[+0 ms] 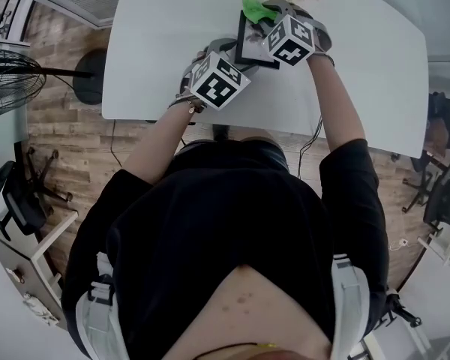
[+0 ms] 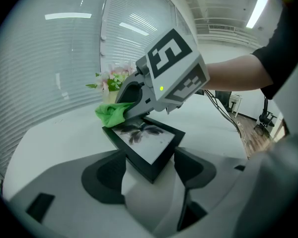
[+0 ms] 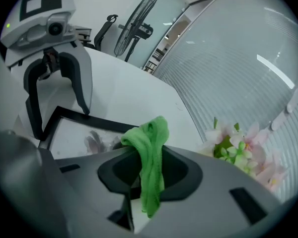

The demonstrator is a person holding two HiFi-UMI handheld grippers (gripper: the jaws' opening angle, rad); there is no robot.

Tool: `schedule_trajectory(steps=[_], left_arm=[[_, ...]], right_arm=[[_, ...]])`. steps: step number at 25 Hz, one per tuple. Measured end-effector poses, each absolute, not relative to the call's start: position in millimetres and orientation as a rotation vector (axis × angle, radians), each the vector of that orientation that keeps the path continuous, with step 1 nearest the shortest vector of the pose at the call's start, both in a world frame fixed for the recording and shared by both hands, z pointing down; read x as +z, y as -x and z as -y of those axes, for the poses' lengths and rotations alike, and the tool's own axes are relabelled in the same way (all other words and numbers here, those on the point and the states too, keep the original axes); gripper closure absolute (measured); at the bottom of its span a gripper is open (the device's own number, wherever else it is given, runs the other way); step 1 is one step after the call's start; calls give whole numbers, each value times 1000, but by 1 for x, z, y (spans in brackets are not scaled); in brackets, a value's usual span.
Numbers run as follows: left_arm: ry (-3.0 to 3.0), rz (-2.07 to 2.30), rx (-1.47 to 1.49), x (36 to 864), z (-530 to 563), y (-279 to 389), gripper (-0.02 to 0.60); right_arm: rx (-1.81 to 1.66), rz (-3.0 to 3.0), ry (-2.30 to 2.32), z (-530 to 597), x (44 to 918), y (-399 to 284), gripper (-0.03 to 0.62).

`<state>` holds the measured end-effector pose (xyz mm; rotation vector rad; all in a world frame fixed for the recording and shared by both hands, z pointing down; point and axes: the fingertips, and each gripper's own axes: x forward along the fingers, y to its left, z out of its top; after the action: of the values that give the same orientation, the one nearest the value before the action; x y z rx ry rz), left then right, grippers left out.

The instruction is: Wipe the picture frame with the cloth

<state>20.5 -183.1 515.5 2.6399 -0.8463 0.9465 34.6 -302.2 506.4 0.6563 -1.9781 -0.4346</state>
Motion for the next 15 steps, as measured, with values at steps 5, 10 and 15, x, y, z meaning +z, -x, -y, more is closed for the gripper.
schedule_trajectory(steps=[5,10,15], left_arm=[[-2641,847,947,514,182,-21,267],[-2642,845,948,513,181,-23,268],[-2641,850,950,513,181,-23,268]], right_arm=[[-390,2036,-697,300,508,-36,497],[-383,2037,-726,299,507,-38,497],[-389,2039,-743,295,507,-39,497]])
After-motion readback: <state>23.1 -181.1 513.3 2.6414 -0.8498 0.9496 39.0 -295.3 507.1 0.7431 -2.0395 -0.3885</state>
